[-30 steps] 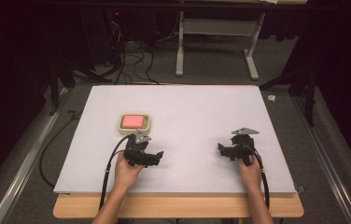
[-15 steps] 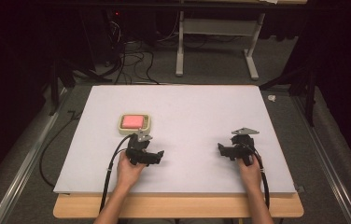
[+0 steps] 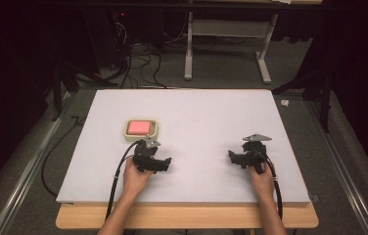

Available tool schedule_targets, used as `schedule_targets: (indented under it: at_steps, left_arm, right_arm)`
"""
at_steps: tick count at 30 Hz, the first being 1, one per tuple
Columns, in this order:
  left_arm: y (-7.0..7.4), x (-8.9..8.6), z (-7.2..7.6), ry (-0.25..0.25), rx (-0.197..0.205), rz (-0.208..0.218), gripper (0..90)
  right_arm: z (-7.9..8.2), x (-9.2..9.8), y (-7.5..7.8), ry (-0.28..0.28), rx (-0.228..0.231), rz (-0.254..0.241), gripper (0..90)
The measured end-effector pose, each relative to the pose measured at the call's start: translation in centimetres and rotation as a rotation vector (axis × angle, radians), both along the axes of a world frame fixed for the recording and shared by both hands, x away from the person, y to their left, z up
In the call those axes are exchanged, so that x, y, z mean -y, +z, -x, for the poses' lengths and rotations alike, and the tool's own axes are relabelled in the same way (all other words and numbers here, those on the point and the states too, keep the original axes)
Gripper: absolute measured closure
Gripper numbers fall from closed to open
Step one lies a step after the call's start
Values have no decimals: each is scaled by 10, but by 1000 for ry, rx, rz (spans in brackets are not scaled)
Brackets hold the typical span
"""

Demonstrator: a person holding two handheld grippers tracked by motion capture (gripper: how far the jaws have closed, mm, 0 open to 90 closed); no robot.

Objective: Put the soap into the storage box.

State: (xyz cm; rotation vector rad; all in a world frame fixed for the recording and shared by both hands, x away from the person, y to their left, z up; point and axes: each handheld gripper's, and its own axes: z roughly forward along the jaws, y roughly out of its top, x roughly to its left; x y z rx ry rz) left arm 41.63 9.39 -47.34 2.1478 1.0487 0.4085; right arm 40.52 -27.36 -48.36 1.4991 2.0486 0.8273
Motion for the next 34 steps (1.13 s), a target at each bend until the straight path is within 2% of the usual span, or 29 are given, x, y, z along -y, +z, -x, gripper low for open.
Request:
schedule_targets:
  at_steps: [8, 12, 34]
  left_arm:
    - [-9, 2, -4, 25, 4, -21, 151]
    - [-14, 0, -4, 25, 22, 8, 141]
    - [-15, -1, -3, 25, 29, 10, 142]
  right_arm:
    - [0, 0, 0, 1, 1, 0, 146]
    - [0, 0, 0, 1, 1, 0, 146]
    - [0, 0, 0, 0, 0, -2, 146]
